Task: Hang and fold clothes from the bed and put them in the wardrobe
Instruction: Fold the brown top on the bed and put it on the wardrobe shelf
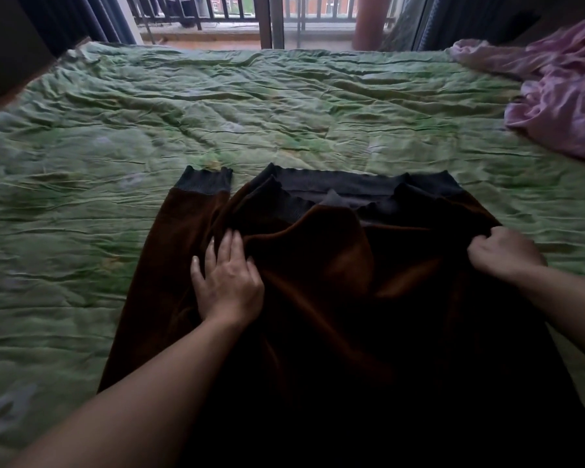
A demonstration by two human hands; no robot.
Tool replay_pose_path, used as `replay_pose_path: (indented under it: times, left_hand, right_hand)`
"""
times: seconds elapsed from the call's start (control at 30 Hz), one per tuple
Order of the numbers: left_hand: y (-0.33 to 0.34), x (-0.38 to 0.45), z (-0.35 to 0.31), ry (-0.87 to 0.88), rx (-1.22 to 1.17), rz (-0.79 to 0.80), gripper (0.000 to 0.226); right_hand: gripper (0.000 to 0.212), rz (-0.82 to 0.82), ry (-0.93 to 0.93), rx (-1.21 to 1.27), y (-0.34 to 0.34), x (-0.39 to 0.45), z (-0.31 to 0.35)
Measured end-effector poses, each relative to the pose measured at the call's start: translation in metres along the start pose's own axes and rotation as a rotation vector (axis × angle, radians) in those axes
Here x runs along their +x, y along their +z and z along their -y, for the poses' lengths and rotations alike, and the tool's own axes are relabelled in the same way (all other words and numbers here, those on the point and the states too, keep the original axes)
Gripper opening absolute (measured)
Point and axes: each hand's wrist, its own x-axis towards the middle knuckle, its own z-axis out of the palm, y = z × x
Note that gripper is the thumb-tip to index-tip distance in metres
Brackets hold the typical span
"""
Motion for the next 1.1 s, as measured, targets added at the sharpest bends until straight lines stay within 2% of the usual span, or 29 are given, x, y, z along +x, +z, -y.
replay_pose_path:
  times: [0.07,0.13,0.17,0.2,0.23,0.33,0.4,0.47,0.57,0.63,0.67,0.73,0.8,0.87,1.0,1.1]
  left_hand:
    - [0.003,-0.002,-0.001,0.018,0.020,-0.022,0.056]
    - [0.006,-0.003,-0.001,0.037,0.044,-0.040,0.055]
    - [0.007,-0.003,-0.001,0.049,0.054,-0.045,0.055]
    - [0.008,-0.003,-0.002,0.054,0.062,-0.049,0.054]
    - [0.009,-0.002,-0.002,0.056,0.068,-0.056,0.054]
    - [0.013,0.000,-0.001,0.057,0.075,-0.067,0.052]
    - [0.015,0.002,-0.001,0.057,0.076,-0.076,0.055]
    - [0.016,0.004,0.000,0.054,0.070,-0.083,0.060]
    - [0.016,0.004,-0.001,0.051,0.053,-0.087,0.061]
    - [0.016,0.004,-0.001,0.054,0.049,-0.082,0.061]
    - [0.017,0.005,-0.001,0.053,0.047,-0.080,0.062]
    - [0.017,0.005,0.000,0.057,0.050,-0.075,0.062]
    - [0.017,0.004,0.000,0.063,0.057,-0.082,0.062]
    - [0.018,0.004,0.000,0.063,0.071,-0.094,0.064]
    - [0.021,0.006,0.001,0.082,0.054,-0.151,0.058]
    - [0.023,0.007,0.003,0.089,0.018,-0.141,0.057]
  right_hand:
    - [0.049,-0.102,-0.113,-0.096,-0.001,-0.007,0.016]
    - [0.060,-0.248,-0.519,-0.218,0.006,-0.018,0.045]
    - [0.063,-0.245,-0.699,-0.232,0.012,-0.025,0.060]
    - [0.062,-0.185,-0.789,-0.234,0.017,-0.028,0.075]
    - [0.059,-0.098,-0.801,-0.234,0.024,-0.028,0.087]
    - [0.050,0.099,-0.619,-0.398,0.038,-0.016,0.101]
    - [0.042,0.032,-0.631,-0.432,0.036,-0.003,0.100]
    - [0.035,-0.105,-0.646,-0.338,0.028,0.013,0.094]
    - [0.034,-0.209,-0.393,-0.131,0.005,0.042,0.079]
    - [0.033,-0.194,-0.286,-0.213,-0.005,0.049,0.076]
    - [0.036,-0.184,-0.308,-0.258,-0.006,0.047,0.081]
    - [0.035,-0.180,-0.484,-0.202,0.000,0.031,0.106]
    - [0.029,-0.103,-0.671,-0.118,0.014,0.003,0.139]
    - [0.037,0.001,-0.757,-0.072,0.036,-0.027,0.169]
    - [0.057,0.127,-0.616,-0.178,0.071,-0.051,0.206]
    - [0.039,0.172,-0.522,-0.209,0.077,-0.046,0.221]
